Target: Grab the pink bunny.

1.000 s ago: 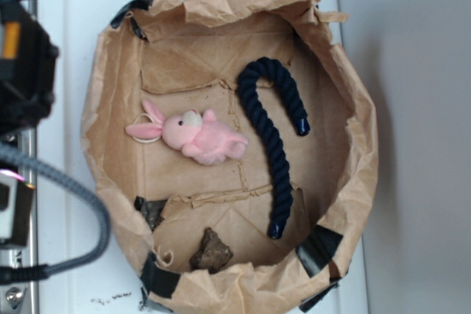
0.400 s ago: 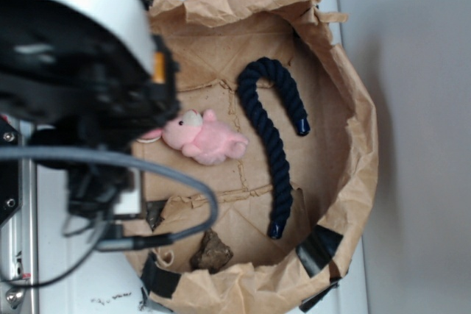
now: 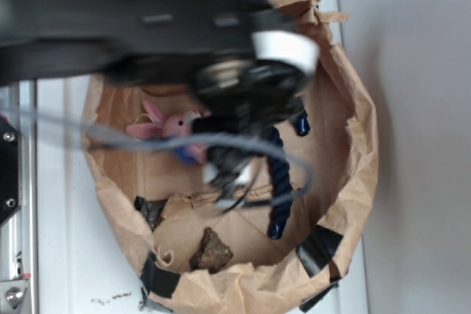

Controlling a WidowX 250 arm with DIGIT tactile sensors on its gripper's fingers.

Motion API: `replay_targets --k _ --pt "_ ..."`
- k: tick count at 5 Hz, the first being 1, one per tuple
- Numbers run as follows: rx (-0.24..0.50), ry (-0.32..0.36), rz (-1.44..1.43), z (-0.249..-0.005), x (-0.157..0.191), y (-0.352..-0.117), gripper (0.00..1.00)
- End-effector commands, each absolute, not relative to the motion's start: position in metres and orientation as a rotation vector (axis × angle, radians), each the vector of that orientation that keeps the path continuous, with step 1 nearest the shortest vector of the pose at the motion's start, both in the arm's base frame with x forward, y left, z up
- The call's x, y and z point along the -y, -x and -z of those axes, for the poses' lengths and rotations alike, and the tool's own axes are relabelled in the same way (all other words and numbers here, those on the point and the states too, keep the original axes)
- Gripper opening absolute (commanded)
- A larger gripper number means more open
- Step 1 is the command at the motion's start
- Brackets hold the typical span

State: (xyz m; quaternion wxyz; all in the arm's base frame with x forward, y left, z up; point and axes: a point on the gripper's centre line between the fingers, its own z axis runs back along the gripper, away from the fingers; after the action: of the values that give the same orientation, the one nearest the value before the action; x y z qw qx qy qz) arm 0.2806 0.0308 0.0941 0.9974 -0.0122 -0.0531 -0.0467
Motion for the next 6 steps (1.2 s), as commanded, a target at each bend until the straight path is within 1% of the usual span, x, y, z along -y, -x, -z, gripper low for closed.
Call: replay_targets --k 1,4,5,6 --pt "0.142 0.001 0.117 -0.081 -0.039 -0.297 1.00" --pt "0.142 0.001 0.117 -0.081 -0.039 -0.297 1.00" --pt "0.141 -0.014 0.149 -0.075 -0.034 -0.285 1.00" --pt "0.146 0.016 0.188 -0.082 -0.035 -0.273 1.00"
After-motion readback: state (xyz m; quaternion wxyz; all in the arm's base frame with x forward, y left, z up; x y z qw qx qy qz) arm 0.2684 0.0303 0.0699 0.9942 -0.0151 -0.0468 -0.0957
